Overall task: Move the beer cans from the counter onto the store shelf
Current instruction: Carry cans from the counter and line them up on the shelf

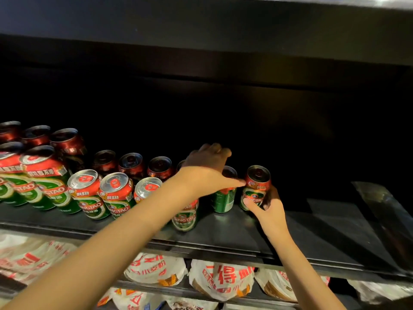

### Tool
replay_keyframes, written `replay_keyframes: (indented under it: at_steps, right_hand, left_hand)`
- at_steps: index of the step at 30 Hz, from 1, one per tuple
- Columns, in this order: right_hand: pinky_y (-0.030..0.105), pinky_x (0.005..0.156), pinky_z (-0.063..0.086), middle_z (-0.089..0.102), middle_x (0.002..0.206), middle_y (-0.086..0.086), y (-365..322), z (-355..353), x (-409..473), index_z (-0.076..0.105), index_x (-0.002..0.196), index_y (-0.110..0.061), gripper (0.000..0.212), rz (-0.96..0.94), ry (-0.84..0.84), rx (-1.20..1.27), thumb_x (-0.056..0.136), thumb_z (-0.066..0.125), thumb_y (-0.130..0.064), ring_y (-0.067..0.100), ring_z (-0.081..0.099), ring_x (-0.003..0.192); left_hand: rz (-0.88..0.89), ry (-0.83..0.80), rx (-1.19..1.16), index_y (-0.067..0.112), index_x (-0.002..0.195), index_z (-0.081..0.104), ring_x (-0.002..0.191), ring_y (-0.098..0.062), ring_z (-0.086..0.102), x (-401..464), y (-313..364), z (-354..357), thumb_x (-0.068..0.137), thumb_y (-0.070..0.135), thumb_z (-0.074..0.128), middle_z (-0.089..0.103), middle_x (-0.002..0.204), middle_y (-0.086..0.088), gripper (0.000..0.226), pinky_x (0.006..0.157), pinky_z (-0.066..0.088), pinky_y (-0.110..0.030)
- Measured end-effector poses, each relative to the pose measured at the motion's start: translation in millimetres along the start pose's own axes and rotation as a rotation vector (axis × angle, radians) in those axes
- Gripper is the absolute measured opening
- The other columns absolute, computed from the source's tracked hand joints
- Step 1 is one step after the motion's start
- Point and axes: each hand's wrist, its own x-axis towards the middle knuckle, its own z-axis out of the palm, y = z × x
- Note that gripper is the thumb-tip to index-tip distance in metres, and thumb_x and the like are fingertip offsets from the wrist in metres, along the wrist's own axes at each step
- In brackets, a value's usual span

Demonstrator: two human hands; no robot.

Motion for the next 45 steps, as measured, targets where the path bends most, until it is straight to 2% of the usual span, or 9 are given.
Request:
replay_keyframes:
  at_steps: [4, 8, 13, 22, 25, 28, 32, 37, 45]
  right_hand:
    - [0.024, 0.087, 0.050, 0.064, 0.110, -0.004, 0.8, 0.4, -2.0, 0.047, 0.125, -0.017, 0.057, 0.015, 0.004, 0.013, 0.077, 0.075, -0.010, 0.007, 0.062, 0.102]
    - [0.026, 0.088, 0.050, 0.064, 0.110, -0.005, 0.9, 3.2, -2.0, 0.048, 0.125, -0.018, 0.058, 0.025, 0.017, 0.011, 0.075, 0.077, -0.013, 0.007, 0.062, 0.102]
    - [0.028, 0.091, 0.050, 0.064, 0.112, -0.003, -0.6, 8.1, 0.3, 0.048, 0.126, -0.017, 0.059, 0.020, -0.005, 0.007, 0.074, 0.077, -0.010, 0.009, 0.062, 0.104]
    - [0.035, 0.093, 0.050, 0.064, 0.113, 0.000, -1.2, 15.5, 3.2, 0.049, 0.122, -0.020, 0.056, 0.001, -0.012, 0.022, 0.074, 0.077, -0.007, 0.013, 0.062, 0.105]
    - [0.029, 0.092, 0.050, 0.063, 0.112, -0.006, -0.3, 15.4, 2.4, 0.047, 0.121, -0.025, 0.057, -0.003, -0.018, 0.017, 0.075, 0.076, -0.008, 0.007, 0.061, 0.105]
    - [0.025, 0.092, 0.049, 0.062, 0.114, -0.009, 2.1, 14.7, 2.3, 0.046, 0.124, -0.026, 0.062, -0.004, -0.037, -0.010, 0.074, 0.078, -0.011, 0.004, 0.061, 0.105]
    - [0.027, 0.092, 0.049, 0.062, 0.116, -0.006, 6.1, 14.0, 2.9, 0.046, 0.125, -0.027, 0.065, 0.000, -0.033, -0.033, 0.071, 0.081, -0.016, 0.006, 0.061, 0.107]
    - [0.026, 0.092, 0.050, 0.063, 0.116, -0.007, 7.8, 12.7, 3.5, 0.047, 0.126, -0.026, 0.066, 0.002, -0.042, -0.035, 0.071, 0.082, -0.020, 0.006, 0.061, 0.106]
    - [0.024, 0.091, 0.048, 0.062, 0.118, -0.004, 7.5, 13.6, 2.7, 0.045, 0.125, -0.030, 0.066, 0.001, -0.036, -0.028, 0.071, 0.081, -0.019, 0.007, 0.060, 0.108]
  left_hand:
    - [0.081, -0.088, 0.065, 0.019, 0.109, 0.052, 0.093, -0.016, 0.054, 14.0, -9.9, 9.0, 0.069, 0.074, 0.058, 0.058, 0.110, 0.002, 0.069, 0.073, 0.042, -0.027]
    - [0.107, -0.134, -0.161, 0.021, 0.096, 0.057, 0.084, -0.012, 0.056, 15.2, -13.4, 3.7, 0.071, 0.052, 0.072, 0.061, 0.095, 0.006, 0.042, 0.068, 0.046, -0.025]
    - [0.131, -0.217, -0.241, 0.017, 0.113, 0.060, 0.095, -0.015, 0.060, 16.4, -23.7, -2.1, 0.072, 0.034, 0.077, 0.065, 0.108, 0.000, 0.047, 0.084, 0.051, -0.029]
    - [0.182, -0.321, -0.247, 0.018, 0.135, 0.045, 0.126, -0.015, 0.044, 30.4, -34.5, -1.1, 0.077, 0.010, 0.072, 0.047, 0.138, -0.001, 0.064, 0.095, 0.034, -0.018]
    - [0.170, -0.363, -0.272, 0.020, 0.139, 0.039, 0.129, -0.016, 0.041, 32.1, -33.0, 0.9, 0.079, 0.016, 0.072, 0.042, 0.142, -0.001, 0.069, 0.097, 0.034, -0.020]
    - [0.130, -0.289, -0.266, 0.022, 0.140, 0.036, 0.126, -0.015, 0.043, 31.7, -30.6, 5.6, 0.077, 0.043, 0.071, 0.042, 0.142, 0.002, 0.074, 0.091, 0.035, -0.020]
    - [0.096, -0.142, -0.092, 0.021, 0.122, 0.051, 0.103, -0.014, 0.053, 32.4, -29.2, 18.7, 0.070, 0.067, 0.063, 0.056, 0.120, 0.003, 0.071, 0.083, 0.045, -0.026]
    - [0.105, -0.090, -0.131, 0.020, 0.112, 0.057, 0.088, -0.009, 0.054, 33.8, -32.0, 18.8, 0.069, 0.057, 0.070, 0.063, 0.106, 0.003, 0.058, 0.079, 0.051, -0.029]
    - [0.152, -0.135, -0.267, 0.020, 0.132, 0.049, 0.118, -0.015, 0.051, 31.9, -40.8, 14.3, 0.074, 0.033, 0.076, 0.054, 0.131, 0.002, 0.065, 0.088, 0.039, -0.020]
